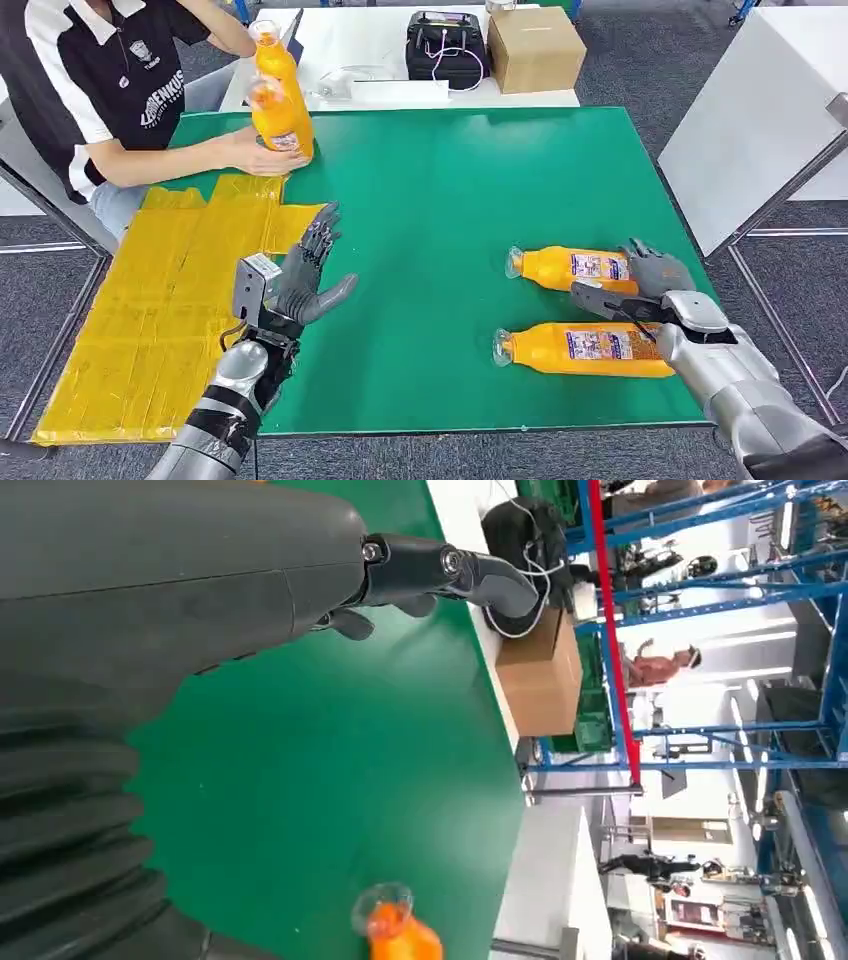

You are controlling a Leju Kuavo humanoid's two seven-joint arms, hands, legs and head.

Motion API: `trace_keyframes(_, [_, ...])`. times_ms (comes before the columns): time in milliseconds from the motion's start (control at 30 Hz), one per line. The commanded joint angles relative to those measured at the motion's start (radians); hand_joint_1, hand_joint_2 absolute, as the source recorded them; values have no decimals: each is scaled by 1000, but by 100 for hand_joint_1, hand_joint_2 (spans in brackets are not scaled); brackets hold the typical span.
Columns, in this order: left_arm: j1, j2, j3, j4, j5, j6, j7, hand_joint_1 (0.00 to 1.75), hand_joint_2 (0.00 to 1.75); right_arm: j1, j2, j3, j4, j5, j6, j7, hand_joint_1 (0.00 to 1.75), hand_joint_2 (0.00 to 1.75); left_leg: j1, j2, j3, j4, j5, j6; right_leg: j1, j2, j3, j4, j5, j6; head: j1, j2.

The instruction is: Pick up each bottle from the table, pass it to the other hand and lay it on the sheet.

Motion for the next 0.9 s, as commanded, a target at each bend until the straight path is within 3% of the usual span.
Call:
trace_keyframes(33, [-9,-8,20,56,-8,9,4,0,175,19,76,9,118,44,29,-21,143,175,1,1,4,-1,-1,-1,1,0,6,-2,0,-1,1,0])
trace_keyframes(367, [-8,-8,19,64,-6,14,2,0,175,19,107,-2,130,74,38,-43,148,175,2,2,13,-2,-1,-1,2,1,13,-4,1,-1,0,0])
trace_keyframes(500, [-8,-8,17,65,-6,15,1,0,175,16,113,-10,135,86,42,-53,175,175,3,4,15,-2,-1,-1,2,2,15,-4,1,-1,1,0])
trace_keyframes(600, [-9,-7,4,62,-12,14,1,0,175,10,119,-23,129,81,39,-69,175,175,3,4,16,-2,-1,-1,3,2,16,-4,1,-1,0,0])
trace_keyframes(667, [-4,-6,-3,44,-19,16,1,0,175,10,136,-55,102,64,-30,-68,175,175,3,5,16,-2,-1,-1,3,3,16,-4,1,-1,0,0])
trace_keyframes(800, [36,0,-16,-53,-47,22,35,0,175,62,241,-206,-100,24,-238,-51,175,175,3,11,16,-2,-2,-2,3,9,15,-3,2,-2,1,0])
trace_keyframes(833, [43,-1,-24,-74,-52,14,41,0,175,122,309,-313,-253,-26,-399,-115,175,175,2,11,15,-1,-2,-1,3,10,13,-2,2,-1,0,0])
trace_keyframes(900, [46,-3,-32,-91,-53,13,53,0,175,188,341,-327,-453,9,-346,-22,175,175,3,16,15,-1,-3,-3,4,14,12,-2,2,-2,0,0])
